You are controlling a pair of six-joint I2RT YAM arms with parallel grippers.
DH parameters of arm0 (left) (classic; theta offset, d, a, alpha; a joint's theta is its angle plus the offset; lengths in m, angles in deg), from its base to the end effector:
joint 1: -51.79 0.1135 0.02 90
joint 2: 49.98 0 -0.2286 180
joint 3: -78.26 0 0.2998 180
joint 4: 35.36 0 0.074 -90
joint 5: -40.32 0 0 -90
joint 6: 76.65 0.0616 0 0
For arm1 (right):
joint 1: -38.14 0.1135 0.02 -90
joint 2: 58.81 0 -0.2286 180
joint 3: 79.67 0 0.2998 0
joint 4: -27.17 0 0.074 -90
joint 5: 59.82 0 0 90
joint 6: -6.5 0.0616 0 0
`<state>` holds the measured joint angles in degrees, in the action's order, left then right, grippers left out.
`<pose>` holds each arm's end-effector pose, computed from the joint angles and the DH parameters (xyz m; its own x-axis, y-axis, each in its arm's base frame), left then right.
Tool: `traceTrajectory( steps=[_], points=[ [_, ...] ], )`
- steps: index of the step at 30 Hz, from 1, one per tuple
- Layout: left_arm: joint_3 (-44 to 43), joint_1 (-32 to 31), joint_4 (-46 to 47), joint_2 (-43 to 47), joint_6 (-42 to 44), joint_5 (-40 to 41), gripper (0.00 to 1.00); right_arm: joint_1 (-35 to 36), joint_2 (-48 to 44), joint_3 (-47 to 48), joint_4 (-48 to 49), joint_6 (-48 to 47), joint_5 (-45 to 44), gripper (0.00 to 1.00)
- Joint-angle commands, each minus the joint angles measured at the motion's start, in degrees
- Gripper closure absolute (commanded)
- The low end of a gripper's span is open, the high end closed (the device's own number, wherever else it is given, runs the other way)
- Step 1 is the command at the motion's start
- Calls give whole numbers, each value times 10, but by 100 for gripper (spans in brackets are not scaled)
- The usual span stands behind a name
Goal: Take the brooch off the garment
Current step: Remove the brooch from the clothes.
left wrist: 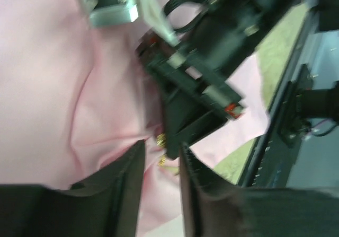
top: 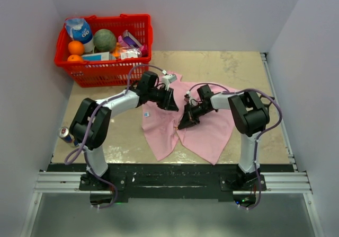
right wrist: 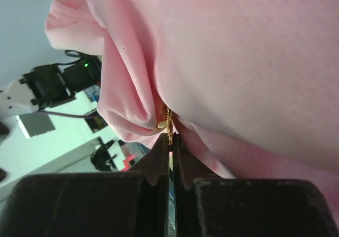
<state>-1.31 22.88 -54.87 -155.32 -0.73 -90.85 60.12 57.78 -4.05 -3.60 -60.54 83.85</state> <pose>0.3613 -0.2459 0.1181 -0.7905 0.2274 -0.5687 0.5950 0.5055 -0.6249 0.3369 0.1895 0.0164 -0.9887 -0.1498 0.0099 -0.0762 0.5575 0.8267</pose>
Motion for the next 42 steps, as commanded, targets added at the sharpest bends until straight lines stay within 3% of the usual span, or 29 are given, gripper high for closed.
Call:
traceTrajectory(
  steps=[1, 3, 6, 15, 21, 42],
  points=[
    [-11, -3, 92, -18, -86, -119, 85, -13, 20, 19, 8, -13, 48, 100],
    [16, -8, 139, -32, -114, -142, 100, -18, 30, 20, 8, -15, 57, 100],
    [27, -18, 112, -45, -104, -146, 100, -22, 39, 19, 4, -19, 65, 100],
    [-3, -19, -52, -82, 18, -4, 100, -27, 39, 7, -5, -28, 64, 100],
    [0, -20, -86, -95, 47, 60, 100, -28, 37, 14, -10, -31, 63, 100],
    [-3, -40, -43, -109, 55, -55, 100, -28, 46, 15, -26, -37, 48, 100]
  ],
)
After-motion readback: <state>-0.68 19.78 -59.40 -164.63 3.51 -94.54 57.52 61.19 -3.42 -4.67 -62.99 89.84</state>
